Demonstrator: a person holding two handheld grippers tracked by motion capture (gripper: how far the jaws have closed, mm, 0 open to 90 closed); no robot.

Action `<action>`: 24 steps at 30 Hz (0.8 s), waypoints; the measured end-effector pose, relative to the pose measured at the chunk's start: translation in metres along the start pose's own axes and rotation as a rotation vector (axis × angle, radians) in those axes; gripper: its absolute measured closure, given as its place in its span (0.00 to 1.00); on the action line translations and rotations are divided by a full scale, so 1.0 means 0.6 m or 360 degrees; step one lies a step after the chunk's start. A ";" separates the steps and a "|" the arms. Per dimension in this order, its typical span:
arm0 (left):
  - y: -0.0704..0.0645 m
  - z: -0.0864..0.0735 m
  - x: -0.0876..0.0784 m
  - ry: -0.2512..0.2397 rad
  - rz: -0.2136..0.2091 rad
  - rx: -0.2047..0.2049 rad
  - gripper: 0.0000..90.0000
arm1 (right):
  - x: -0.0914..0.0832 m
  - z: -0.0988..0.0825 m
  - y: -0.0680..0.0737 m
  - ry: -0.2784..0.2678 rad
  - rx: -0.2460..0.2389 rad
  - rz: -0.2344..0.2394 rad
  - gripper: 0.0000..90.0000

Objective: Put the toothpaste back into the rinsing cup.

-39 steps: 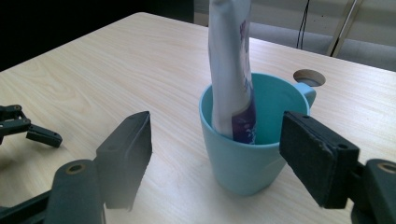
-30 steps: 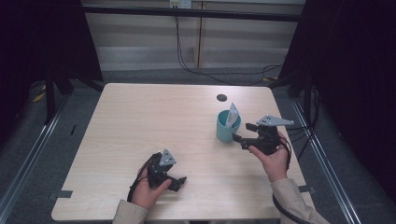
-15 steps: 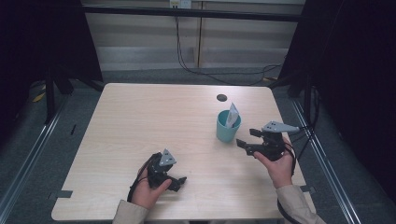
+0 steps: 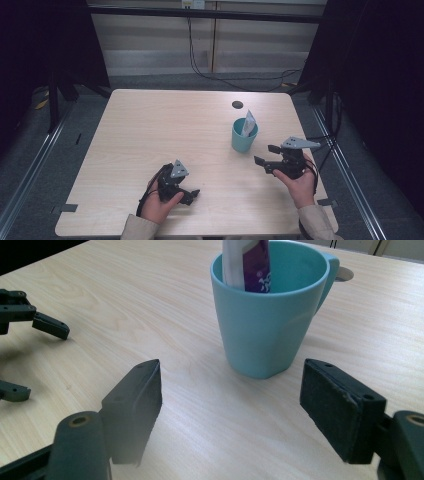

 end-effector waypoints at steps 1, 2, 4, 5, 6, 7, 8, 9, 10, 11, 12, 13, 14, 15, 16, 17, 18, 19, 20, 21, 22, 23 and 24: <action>0.000 0.000 0.000 -0.0001 0.0000 0.0001 0.04 | 0.000 -0.002 0.000 0.0003 0.0000 0.0000 0.27; 0.000 0.000 0.000 -0.0002 -0.0001 0.0001 0.04 | 0.000 -0.005 0.000 0.0007 0.0004 0.0003 0.27; 0.000 0.000 0.000 -0.0001 -0.0001 0.0001 0.04 | 0.000 -0.011 0.000 0.0008 0.0013 0.0010 0.27; 0.000 0.000 0.000 0.0000 0.0000 0.0001 0.04 | 0.000 -0.014 0.000 0.0015 0.0016 0.0014 0.27; 0.000 0.000 0.000 0.0000 0.0000 0.0000 0.04 | 0.000 -0.018 0.000 0.0024 0.0013 0.0013 0.27; 0.000 0.000 0.000 -0.0002 -0.0001 0.0001 0.04 | -0.001 -0.021 0.000 0.0029 0.0009 0.0013 0.27; 0.000 0.000 0.000 0.0000 0.0000 -0.0001 0.04 | -0.001 -0.025 0.000 0.0033 0.0018 0.0015 0.27; 0.000 0.000 0.000 0.0000 -0.0001 0.0000 0.04 | -0.002 -0.027 -0.001 0.0035 0.0015 0.0018 0.27; 0.000 0.000 0.000 0.0000 -0.0001 0.0000 0.04 | -0.003 -0.030 -0.001 0.0036 0.0020 0.0012 0.27; 0.000 0.000 0.000 0.0000 0.0000 0.0001 0.04 | -0.003 -0.030 -0.001 0.0036 0.0020 0.0012 0.27; 0.000 0.000 0.000 -0.0002 -0.0001 0.0001 0.04 | -0.005 -0.036 -0.002 0.0045 0.0025 0.0013 0.27; 0.000 0.000 0.000 -0.0002 -0.0001 0.0001 0.04 | -0.006 -0.039 -0.003 0.0049 0.0023 0.0011 0.27; 0.000 0.000 0.000 0.0000 -0.0001 0.0000 0.04 | -0.007 -0.042 -0.004 0.0049 0.0029 0.0011 0.27; 0.000 0.000 0.000 -0.0002 0.0000 0.0001 0.04 | -0.009 -0.044 -0.005 0.0048 0.0034 0.0014 0.27; 0.000 0.000 0.000 -0.0001 0.0000 0.0001 0.04 | -0.010 -0.046 -0.005 0.0046 0.0040 0.0012 0.27; 0.000 0.000 0.000 -0.0002 -0.0001 0.0001 0.04 | -0.011 -0.048 -0.006 0.0040 0.0043 0.0014 0.27; 0.000 0.000 0.000 0.0000 0.0000 0.0000 0.04 | -0.011 -0.051 -0.006 0.0037 0.0054 0.0018 0.26; 0.000 0.000 0.000 -0.0002 0.0000 0.0002 0.04 | -0.012 -0.054 -0.006 0.0041 0.0056 0.0021 0.26; 0.000 0.000 0.000 -0.0002 -0.0001 0.0001 0.04 | -0.012 -0.057 -0.007 0.0041 0.0054 0.0022 0.26; 0.000 0.000 0.000 -0.0002 0.0000 0.0002 0.04 | -0.011 -0.060 -0.007 0.0039 0.0057 0.0029 0.26; 0.000 0.000 0.000 -0.0002 -0.0001 0.0001 0.04 | -0.011 -0.063 -0.007 0.0042 0.0056 0.0027 0.25; 0.000 0.000 0.000 -0.0002 0.0000 0.0001 0.04 | -0.011 -0.066 -0.008 0.0050 0.0054 0.0026 0.25; 0.000 0.000 0.000 -0.0002 -0.0001 0.0001 0.04 | -0.011 -0.070 -0.008 0.0060 0.0062 0.0024 0.25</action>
Point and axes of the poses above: each handheld gripper's, and its own axes: x roughly forward along the jaws, z roughly out of its top, y roughly to its left, the point moved 10 cm from there along x, roughly forward along the jaws, and after that the axes turned 9 degrees about z, right-handed, at the moved point
